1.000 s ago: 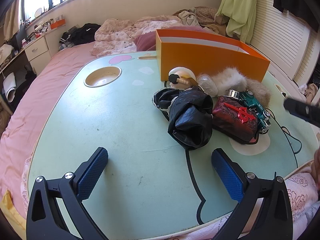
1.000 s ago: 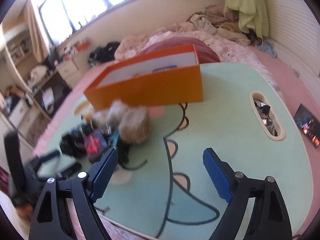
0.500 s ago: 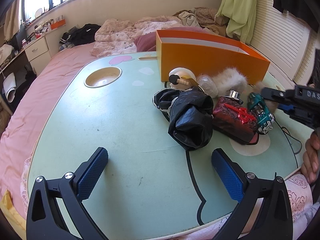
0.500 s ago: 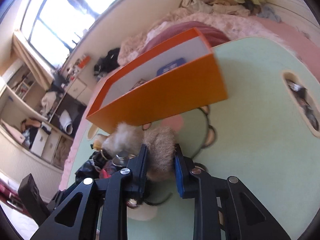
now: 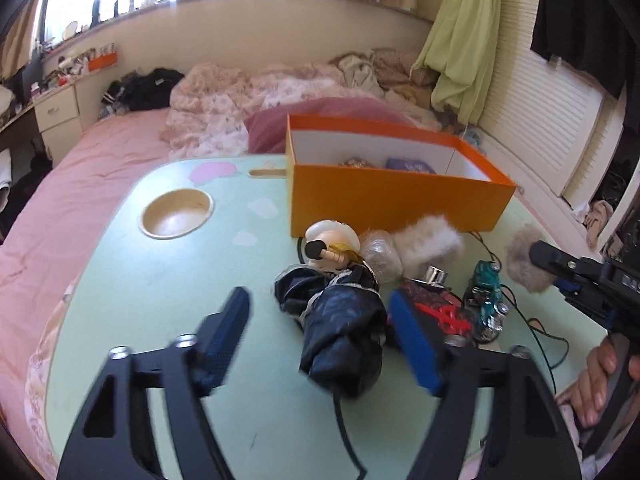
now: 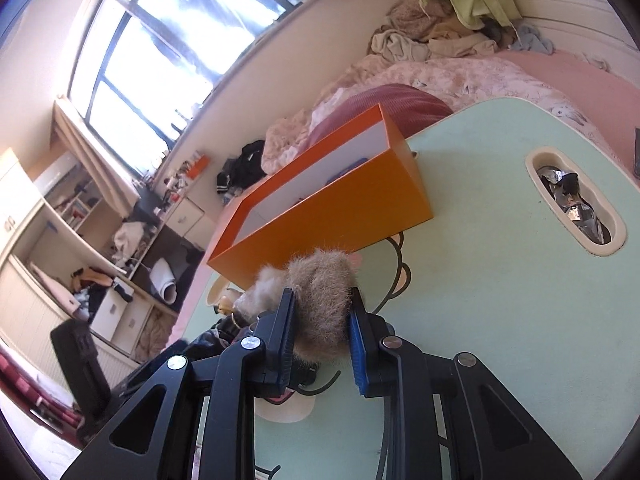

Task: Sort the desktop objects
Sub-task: 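Grasp black pouch with left tool while right tool grasps brown fluffy pompom, then drop black pouch from left tool while right tool drops brown pompom into box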

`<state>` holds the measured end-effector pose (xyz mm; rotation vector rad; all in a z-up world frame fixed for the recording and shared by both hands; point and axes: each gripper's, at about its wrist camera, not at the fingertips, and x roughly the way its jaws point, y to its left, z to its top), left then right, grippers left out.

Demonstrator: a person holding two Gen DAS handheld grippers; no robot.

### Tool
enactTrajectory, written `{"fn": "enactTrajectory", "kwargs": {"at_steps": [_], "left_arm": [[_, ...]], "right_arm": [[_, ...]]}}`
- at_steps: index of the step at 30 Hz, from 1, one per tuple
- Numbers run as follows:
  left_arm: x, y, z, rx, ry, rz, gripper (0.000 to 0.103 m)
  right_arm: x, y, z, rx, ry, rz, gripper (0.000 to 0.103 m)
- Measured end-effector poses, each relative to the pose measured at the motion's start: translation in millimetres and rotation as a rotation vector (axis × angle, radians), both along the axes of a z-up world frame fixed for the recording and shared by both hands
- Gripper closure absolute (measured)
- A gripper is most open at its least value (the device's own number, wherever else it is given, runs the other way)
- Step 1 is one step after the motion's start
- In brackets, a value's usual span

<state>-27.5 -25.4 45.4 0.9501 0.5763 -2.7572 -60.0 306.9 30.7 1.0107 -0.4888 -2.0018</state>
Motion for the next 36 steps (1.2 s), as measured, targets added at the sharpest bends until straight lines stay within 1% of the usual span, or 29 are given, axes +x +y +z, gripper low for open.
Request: {"fn": "enactTrajectory", "kwargs": {"at_steps": [1,2,3,4,5,6,8,10,11,13,16,18,19,20,21,22,23,25,26,27,29,33,36], "left_arm": [[-6,-1,-5,0.025,-0.035,-0.012,0.058],[-5,-1,-7,0.038,-0.029,-0.012,0.059],[2,0,-6,0.038,-0.003,-0.01,0.068],[11,2,-4,0.031,0.03,-0.015,0.071],[24,3,-2,0.006,0.061,-0.015,0.071],[33,4,0,-0.022,0.076,0.028,0.071],[50,0,6,-0.049,0.079,0.068,0.071],[58,-8,18,-0.021,0.106,0.077,0.072],[55,-15,28,0.006,0.126,0.066,0.072],[44,-20,49,0.027,0.158,0.042,0.072],[5,-13,85,-0.05,0.186,0.016,0.071],[-29,-9,103,-0.084,0.186,-0.002,0.07],[-46,-9,108,-0.099,0.179,0.01,0.067],[-62,-10,111,-0.109,0.161,0.038,0.059],[-75,-12,111,-0.111,0.142,0.061,0.05],[-85,-14,109,-0.115,0.125,0.08,0.047],[-89,-15,106,-0.119,0.114,0.1,0.046],[-80,-14,101,-0.131,0.125,0.111,0.045],[-71,-12,97,-0.132,0.136,0.106,0.037],[-60,-10,93,-0.129,0.147,0.102,0.027],[-38,-6,84,-0.111,0.15,0.099,0.022],[-5,3,55,-0.026,0.057,0.057,0.022],[13,11,24,0.021,-0.04,0.033,0.022]], "right_arm": [[-1,0,0,-0.001,-0.001,-0.002,0.08],[-1,1,0,0.0,0.0,-0.005,0.08],[-1,2,-1,0.0,0.001,-0.006,0.08],[0,3,0,-0.001,0.002,-0.007,0.08],[0,3,0,-0.001,0.003,-0.008,0.08],[0,3,0,-0.001,0.005,-0.01,0.08],[-1,4,1,-0.006,0.008,-0.01,0.08],[-4,4,4,-0.012,0.012,-0.011,0.08],[-6,2,9,-0.016,0.021,-0.009,0.08],[-9,-2,22,-0.018,0.056,-0.016,0.08],[-21,-13,52,-0.04,0.123,-0.025,0.079],[-40,-29,67,-0.016,0.135,-0.027,0.078],[-50,-38,72,-0.003,0.139,-0.027,0.076],[-60,-46,74,0.012,0.138,-0.027,0.074],[-68,-53,75,0.023,0.133,-0.028,0.06],[-78,-58,73,0.028,0.108,-0.043,0.047],[-82,-56,70,0.016,0.085,-0.054,0.028],[-79,-50,68,-0.023,0.076,-0.046,0.027],[-72,-45,68,-0.025,0.091,-0.035,0.027],[-66,-41,67,-0.019,0.105,-0.032,0.027],[-49,-32,61,0.012,0.116,-0.015,0.027],[-15,-18,38,0.124,0.102,0.001,0.027],[11,-11,16,0.27,0.092,-0.002,0.027]]}}
